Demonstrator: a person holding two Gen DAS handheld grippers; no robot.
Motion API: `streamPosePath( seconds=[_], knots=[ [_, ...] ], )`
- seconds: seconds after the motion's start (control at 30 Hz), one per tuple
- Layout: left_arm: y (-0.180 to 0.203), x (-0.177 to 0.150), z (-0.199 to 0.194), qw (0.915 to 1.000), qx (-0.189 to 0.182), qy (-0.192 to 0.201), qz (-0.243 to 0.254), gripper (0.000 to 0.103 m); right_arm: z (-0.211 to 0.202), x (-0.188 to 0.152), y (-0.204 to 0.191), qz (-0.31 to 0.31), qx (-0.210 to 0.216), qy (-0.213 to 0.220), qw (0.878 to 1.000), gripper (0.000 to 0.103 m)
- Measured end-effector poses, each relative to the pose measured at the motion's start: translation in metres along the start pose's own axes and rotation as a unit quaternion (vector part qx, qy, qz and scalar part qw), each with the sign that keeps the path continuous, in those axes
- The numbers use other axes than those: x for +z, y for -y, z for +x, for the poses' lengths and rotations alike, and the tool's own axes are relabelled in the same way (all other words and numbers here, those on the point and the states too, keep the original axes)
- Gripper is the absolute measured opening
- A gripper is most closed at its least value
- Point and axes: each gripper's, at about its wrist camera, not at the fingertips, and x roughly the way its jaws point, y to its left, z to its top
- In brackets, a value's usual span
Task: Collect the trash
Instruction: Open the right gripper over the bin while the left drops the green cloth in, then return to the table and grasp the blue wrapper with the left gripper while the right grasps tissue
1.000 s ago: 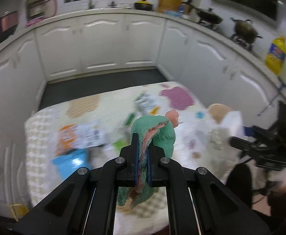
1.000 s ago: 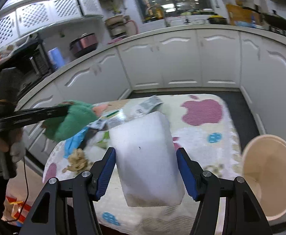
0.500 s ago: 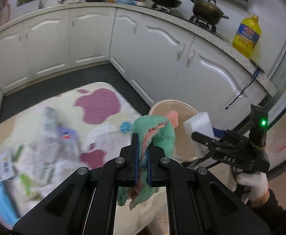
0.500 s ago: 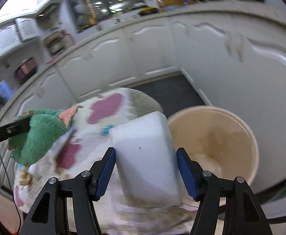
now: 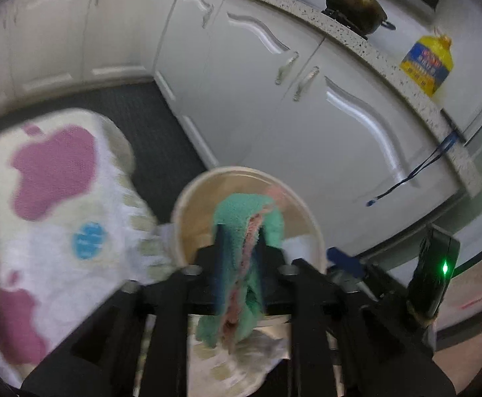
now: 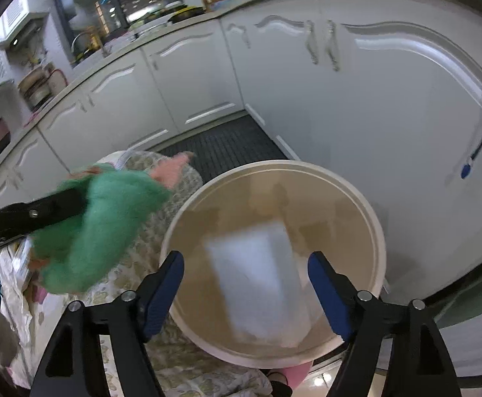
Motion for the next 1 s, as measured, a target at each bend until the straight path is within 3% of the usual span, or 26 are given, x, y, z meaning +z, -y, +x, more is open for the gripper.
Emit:
streamPosePath(
  seconds=[0.03, 0.07, 0.23, 0.43, 0.6, 0.73, 1.0],
  knots=[
    [-0.002, -0.001, 0.003, 0.9999, -0.008, -0.003, -0.007, 0.047, 0.001, 0.0, 0.002, 0.001, -0.001, 0.0, 1.0, 0.076],
    [-0.004, -0.004, 0.004, 0.9999, -0.013, -0.004, -0.009, 0.048, 0.0, -0.001, 0.003, 0.002, -0.004, -0.001, 1.0, 0.076],
    [-0.003, -0.015, -0.015, 0.9998, 0.004, 0.0, 0.02, 0.048, -0.002, -0.006, 0.005, 0.009, 0.004, -0.006, 1.0, 0.076],
    [-0.005, -0.033, -0.06, 0.9936, 0.087, 0.049, 0.053, 0.048, -0.009, -0.012, -0.021, -0.013, 0.021, 0.002, 1.0, 0.076],
    [-0.009, -0.048, -0.095, 0.9863, 0.125, 0.082, 0.068, 0.048, -0.017, -0.011, -0.049, -0.028, 0.037, 0.016, 0.999, 0.076],
    [-0.015, -0.059, -0.118, 0.9795, 0.158, 0.104, 0.069, 0.048, -0.029, -0.011, -0.077, -0.049, 0.047, 0.03, 0.997, 0.076],
    [-0.042, -0.074, -0.153, 0.9731, 0.187, 0.128, 0.04, 0.048, -0.044, -0.018, -0.127, -0.08, 0.081, 0.039, 0.993, 0.079]
  ],
)
